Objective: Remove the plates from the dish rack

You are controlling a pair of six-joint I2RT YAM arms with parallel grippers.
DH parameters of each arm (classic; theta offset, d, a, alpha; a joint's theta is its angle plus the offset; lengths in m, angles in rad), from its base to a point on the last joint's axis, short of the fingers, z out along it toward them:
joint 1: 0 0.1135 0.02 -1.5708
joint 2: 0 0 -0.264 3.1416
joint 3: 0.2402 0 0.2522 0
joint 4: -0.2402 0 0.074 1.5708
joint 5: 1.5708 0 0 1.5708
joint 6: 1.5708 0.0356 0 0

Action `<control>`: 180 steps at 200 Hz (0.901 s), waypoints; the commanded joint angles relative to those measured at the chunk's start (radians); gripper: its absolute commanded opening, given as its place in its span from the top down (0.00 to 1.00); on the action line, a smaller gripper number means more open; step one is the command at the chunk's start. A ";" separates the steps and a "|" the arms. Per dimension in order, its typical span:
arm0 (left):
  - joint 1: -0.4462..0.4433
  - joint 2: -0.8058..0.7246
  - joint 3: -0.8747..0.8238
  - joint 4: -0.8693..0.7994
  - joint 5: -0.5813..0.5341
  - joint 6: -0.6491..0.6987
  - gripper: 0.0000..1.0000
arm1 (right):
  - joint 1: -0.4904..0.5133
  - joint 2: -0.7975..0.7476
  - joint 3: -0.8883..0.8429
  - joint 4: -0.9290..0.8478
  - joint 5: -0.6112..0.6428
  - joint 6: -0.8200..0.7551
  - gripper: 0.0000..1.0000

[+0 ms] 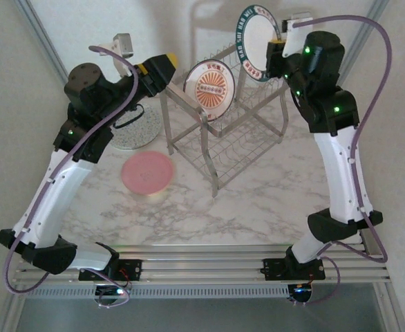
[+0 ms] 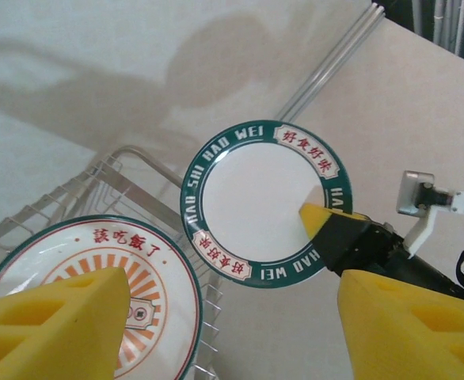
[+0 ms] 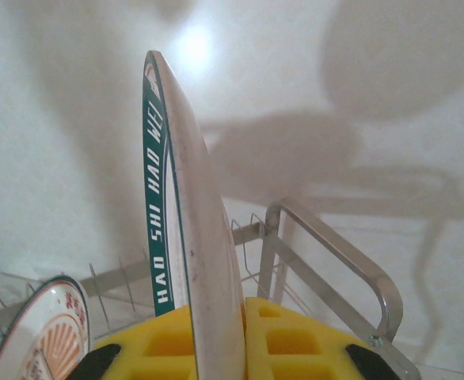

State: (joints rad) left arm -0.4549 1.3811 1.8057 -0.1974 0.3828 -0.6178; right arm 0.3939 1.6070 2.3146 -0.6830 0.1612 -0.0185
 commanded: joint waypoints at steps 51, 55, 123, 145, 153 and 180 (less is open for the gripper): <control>-0.038 0.174 0.111 0.100 0.213 -0.133 0.26 | -0.119 -0.153 -0.136 0.214 -0.345 0.414 1.00; -0.037 0.180 0.113 0.111 0.223 -0.146 0.25 | -0.121 -0.150 -0.137 0.220 -0.368 0.431 1.00; -0.038 0.281 0.165 0.211 0.321 -0.281 0.25 | -0.125 -0.095 -0.116 0.267 -0.596 0.637 1.00; -0.036 0.286 0.168 0.200 0.315 -0.282 0.25 | -0.124 -0.074 -0.105 0.282 -0.644 0.673 1.00; -0.037 0.289 0.168 0.204 0.314 -0.285 0.25 | -0.125 -0.064 -0.096 0.275 -0.665 0.684 1.00; -0.036 0.294 0.171 0.223 0.312 -0.297 0.27 | -0.124 -0.043 -0.090 0.264 -0.710 0.709 1.00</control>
State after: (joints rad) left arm -0.4877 1.6672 1.9377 -0.0353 0.6643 -0.8921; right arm 0.2745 1.5547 2.1864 -0.4862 -0.4683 0.6334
